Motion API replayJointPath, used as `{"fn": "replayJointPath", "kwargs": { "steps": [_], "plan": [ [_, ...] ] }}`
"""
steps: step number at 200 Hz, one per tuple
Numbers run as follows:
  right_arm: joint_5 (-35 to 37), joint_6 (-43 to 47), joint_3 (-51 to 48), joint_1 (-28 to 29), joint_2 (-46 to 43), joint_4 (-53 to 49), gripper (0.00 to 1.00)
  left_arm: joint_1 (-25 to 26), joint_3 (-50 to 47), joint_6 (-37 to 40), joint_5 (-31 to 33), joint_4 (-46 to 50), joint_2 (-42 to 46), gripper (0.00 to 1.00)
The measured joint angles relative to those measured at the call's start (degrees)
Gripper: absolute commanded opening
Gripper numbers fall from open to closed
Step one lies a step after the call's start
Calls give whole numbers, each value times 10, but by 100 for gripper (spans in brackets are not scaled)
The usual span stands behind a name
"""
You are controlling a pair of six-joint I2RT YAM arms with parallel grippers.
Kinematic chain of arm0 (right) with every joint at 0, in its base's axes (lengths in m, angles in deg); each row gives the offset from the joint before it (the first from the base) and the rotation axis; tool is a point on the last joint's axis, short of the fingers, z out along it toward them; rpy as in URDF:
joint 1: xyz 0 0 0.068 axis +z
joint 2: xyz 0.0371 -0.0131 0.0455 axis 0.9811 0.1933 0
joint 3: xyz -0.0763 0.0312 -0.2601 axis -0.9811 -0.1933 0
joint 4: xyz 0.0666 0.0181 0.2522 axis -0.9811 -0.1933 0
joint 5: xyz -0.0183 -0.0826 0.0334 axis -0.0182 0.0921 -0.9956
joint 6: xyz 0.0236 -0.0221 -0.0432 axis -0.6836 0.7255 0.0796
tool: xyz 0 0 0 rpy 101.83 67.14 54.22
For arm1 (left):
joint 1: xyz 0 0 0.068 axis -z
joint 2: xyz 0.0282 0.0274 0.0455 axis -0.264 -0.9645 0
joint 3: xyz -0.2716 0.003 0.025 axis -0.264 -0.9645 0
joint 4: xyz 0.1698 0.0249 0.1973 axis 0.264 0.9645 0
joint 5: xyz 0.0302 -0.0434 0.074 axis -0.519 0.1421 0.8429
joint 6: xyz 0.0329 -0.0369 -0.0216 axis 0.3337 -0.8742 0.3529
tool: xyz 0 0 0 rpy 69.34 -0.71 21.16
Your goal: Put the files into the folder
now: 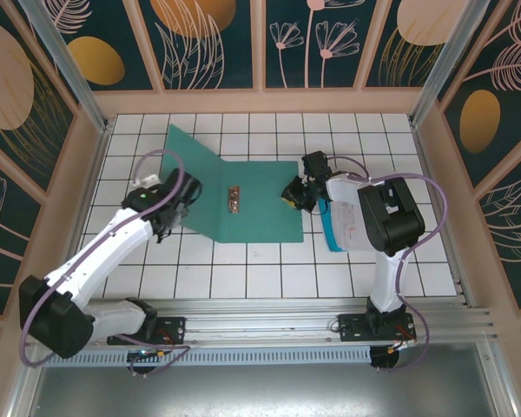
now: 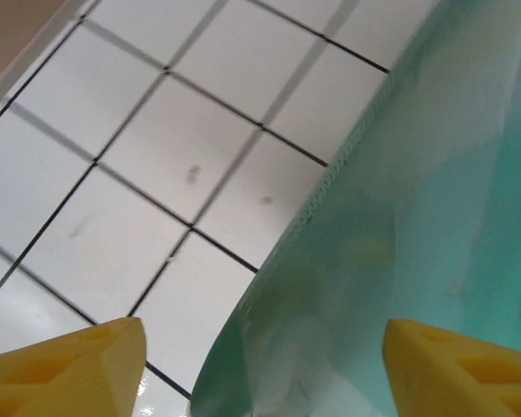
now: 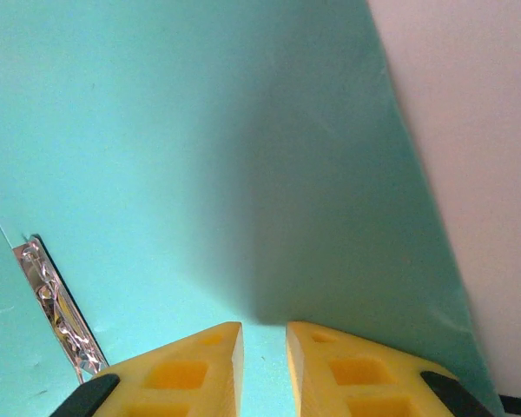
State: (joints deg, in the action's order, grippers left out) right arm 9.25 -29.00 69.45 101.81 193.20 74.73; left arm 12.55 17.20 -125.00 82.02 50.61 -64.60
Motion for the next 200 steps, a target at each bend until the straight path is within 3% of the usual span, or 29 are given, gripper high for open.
{"fn": "replayJointPath", "kwargs": {
  "steps": [18, 50, 81, 116, 156, 200],
  "plan": [
    [-2, 0, 0, 0, 0, 0, 24, -34, -8, -32, 0, 6, 34, 83],
    [-3, 0, 0, 0, 0, 1, 25, -36, 12, -96, 13, 28, 81, 83],
    [-8, 0, 1, -1, 0, 1, 26, -36, 72, -107, 23, 42, 76, 82],
    [-11, 2, 12, -1, 0, -10, 32, -37, 132, -41, -7, 22, 15, 73],
    [-10, 3, 39, -1, -5, -30, 44, -35, 156, 75, -143, -61, -104, 70],
    [7, 13, 42, -33, -92, -51, 46, 22, 222, 162, -226, -97, -289, 67]
  ]
}}
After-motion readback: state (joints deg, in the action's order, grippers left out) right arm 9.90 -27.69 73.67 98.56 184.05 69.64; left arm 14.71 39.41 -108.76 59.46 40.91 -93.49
